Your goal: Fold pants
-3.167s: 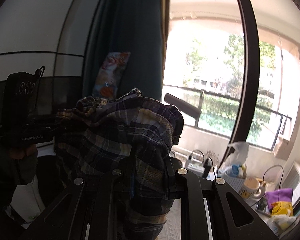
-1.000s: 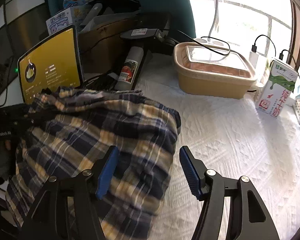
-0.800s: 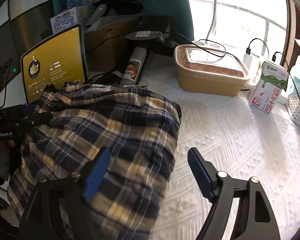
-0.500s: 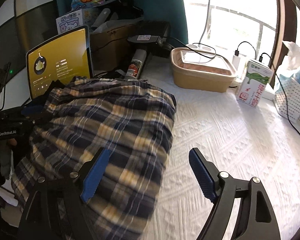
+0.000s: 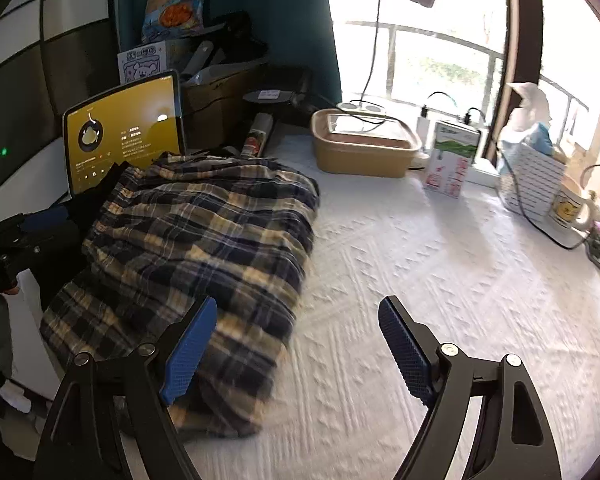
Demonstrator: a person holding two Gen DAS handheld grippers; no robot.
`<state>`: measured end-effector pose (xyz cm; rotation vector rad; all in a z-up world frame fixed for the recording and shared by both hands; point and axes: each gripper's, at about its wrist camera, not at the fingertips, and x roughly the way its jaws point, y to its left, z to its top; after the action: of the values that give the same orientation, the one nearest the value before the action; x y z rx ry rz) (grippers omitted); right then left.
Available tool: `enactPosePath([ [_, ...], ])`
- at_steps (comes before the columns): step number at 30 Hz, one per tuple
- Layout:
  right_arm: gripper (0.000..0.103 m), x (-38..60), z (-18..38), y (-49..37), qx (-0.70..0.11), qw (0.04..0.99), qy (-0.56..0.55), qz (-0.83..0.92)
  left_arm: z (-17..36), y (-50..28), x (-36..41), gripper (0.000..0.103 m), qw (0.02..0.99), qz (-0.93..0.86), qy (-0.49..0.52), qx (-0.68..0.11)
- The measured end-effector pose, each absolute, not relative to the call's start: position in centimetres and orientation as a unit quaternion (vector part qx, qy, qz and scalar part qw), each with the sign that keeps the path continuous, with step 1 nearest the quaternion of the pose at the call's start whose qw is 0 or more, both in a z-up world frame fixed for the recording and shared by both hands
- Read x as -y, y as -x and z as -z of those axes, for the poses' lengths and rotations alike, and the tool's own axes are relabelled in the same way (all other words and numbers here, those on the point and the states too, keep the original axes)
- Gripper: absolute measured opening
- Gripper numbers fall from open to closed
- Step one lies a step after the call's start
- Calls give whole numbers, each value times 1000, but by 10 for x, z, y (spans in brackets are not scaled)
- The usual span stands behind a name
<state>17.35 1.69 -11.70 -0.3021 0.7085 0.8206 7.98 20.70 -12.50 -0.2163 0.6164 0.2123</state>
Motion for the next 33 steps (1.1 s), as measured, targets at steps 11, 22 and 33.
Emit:
enactPosePath([
  [11, 85, 50, 80, -139, -296, 885, 120, -338, 98, -61, -147, 91, 961, -61, 64, -261],
  [22, 85, 113, 38, -97, -228, 931, 109, -263, 63, -38, -98, 102, 981, -66, 30, -183],
  [33, 91, 158, -3, -50, -155, 953, 72, -251, 29, -5, -56, 102, 992, -57, 14, -111],
])
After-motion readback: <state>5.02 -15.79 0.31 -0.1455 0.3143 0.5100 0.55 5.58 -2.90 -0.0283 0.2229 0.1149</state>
